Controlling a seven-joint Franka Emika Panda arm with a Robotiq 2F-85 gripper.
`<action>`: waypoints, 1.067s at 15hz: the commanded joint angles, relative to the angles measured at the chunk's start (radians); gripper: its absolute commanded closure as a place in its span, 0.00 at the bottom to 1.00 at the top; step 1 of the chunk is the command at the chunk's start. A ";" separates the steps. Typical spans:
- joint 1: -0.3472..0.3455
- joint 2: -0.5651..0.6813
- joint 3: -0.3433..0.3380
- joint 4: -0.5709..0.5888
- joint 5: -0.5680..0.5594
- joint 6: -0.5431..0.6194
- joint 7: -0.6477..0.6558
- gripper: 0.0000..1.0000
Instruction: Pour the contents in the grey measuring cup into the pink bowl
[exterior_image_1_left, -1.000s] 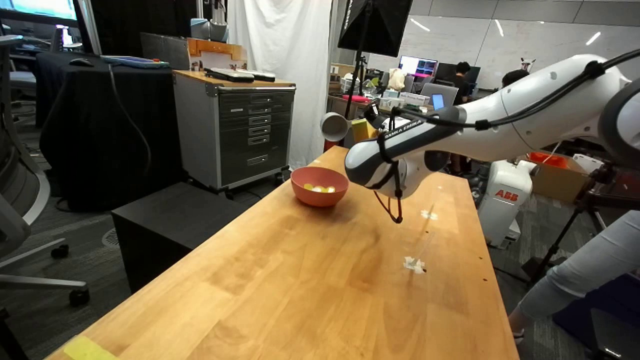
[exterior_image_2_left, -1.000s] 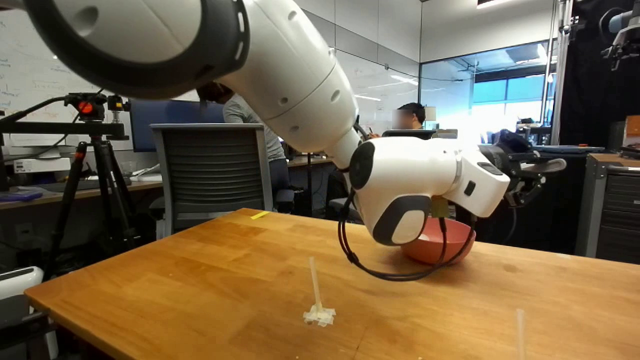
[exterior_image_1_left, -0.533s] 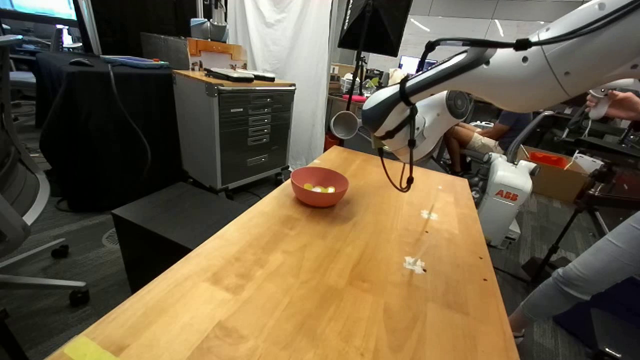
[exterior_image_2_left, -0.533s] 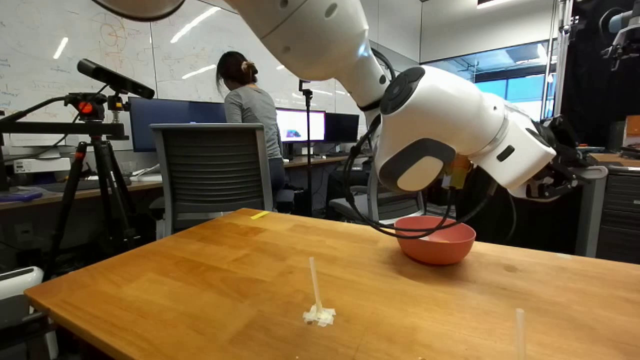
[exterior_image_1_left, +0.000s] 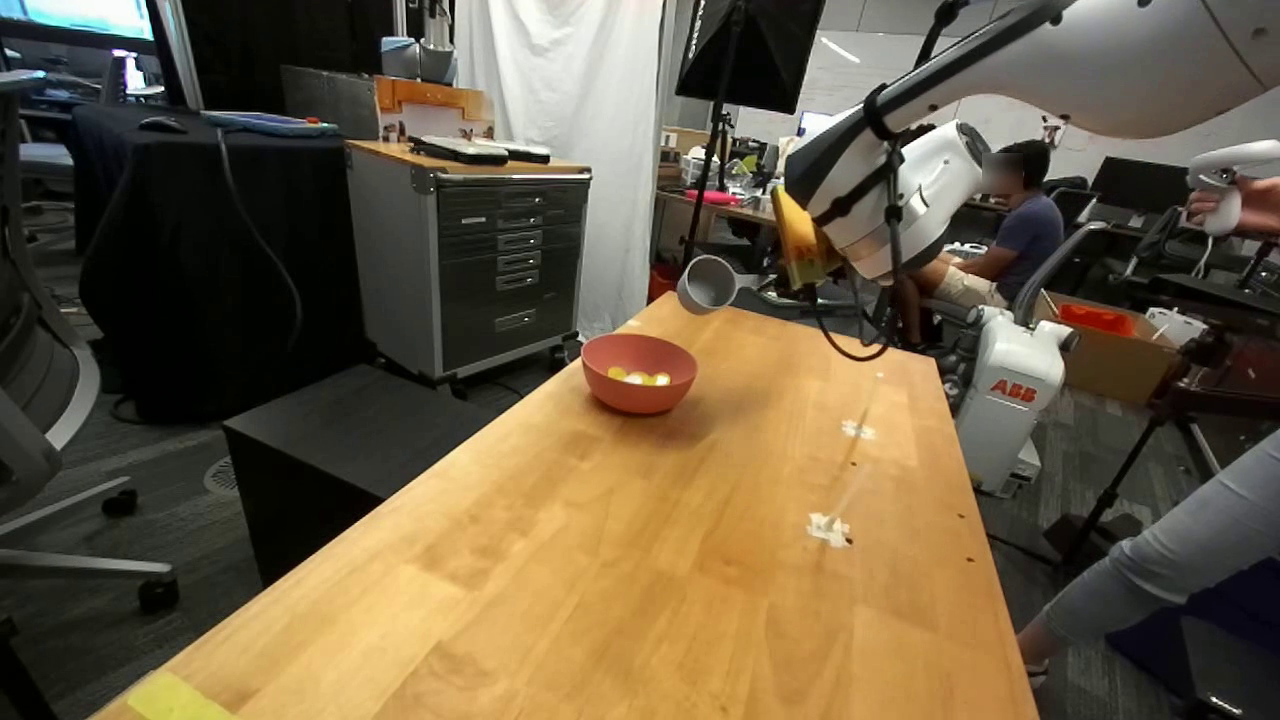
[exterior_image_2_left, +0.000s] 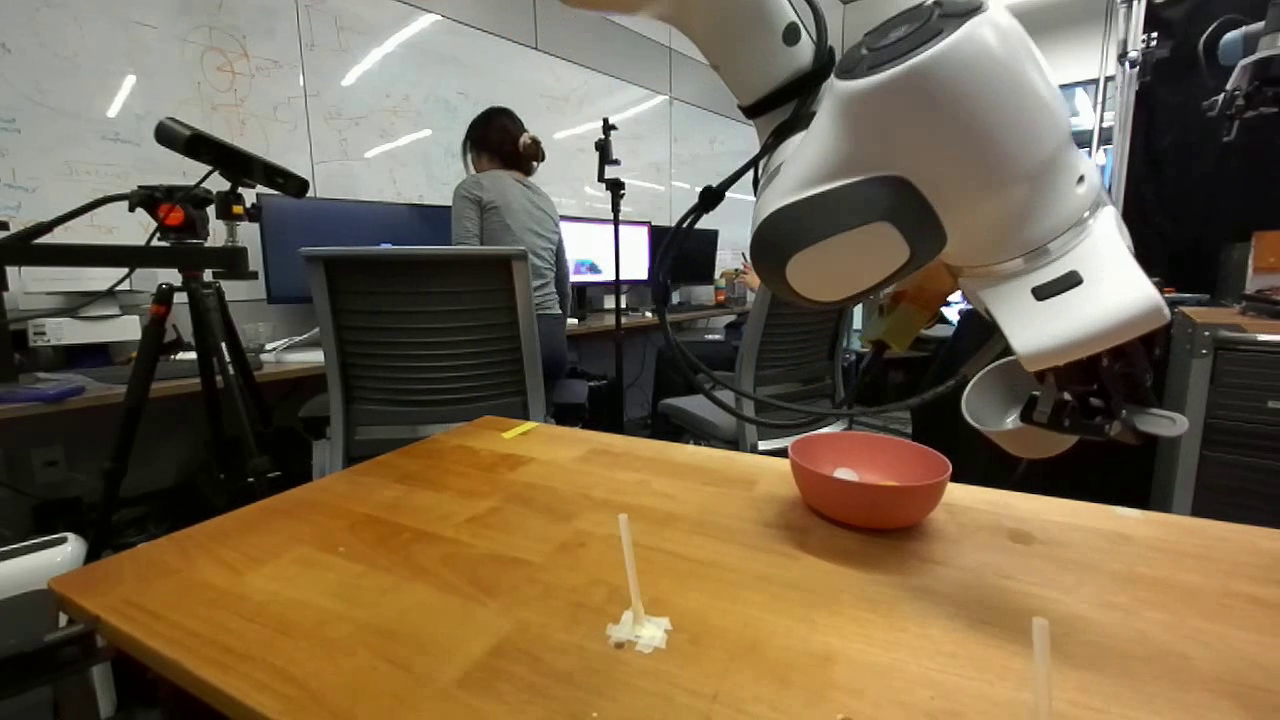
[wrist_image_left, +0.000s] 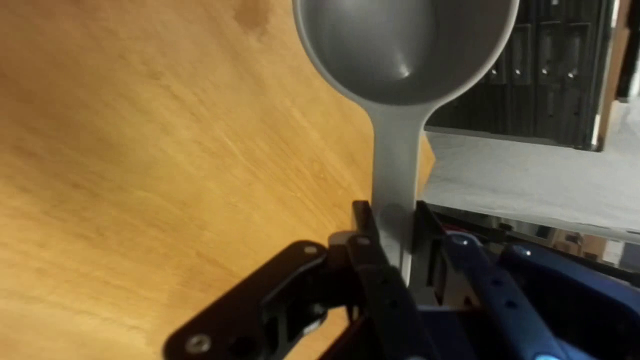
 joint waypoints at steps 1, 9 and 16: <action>0.093 -0.161 -0.178 -0.204 -0.034 -0.234 0.117 0.94; 0.114 -0.293 -0.279 -0.253 -0.368 -0.813 0.237 0.94; 0.129 -0.253 -0.254 -0.230 -0.606 -1.068 0.211 0.94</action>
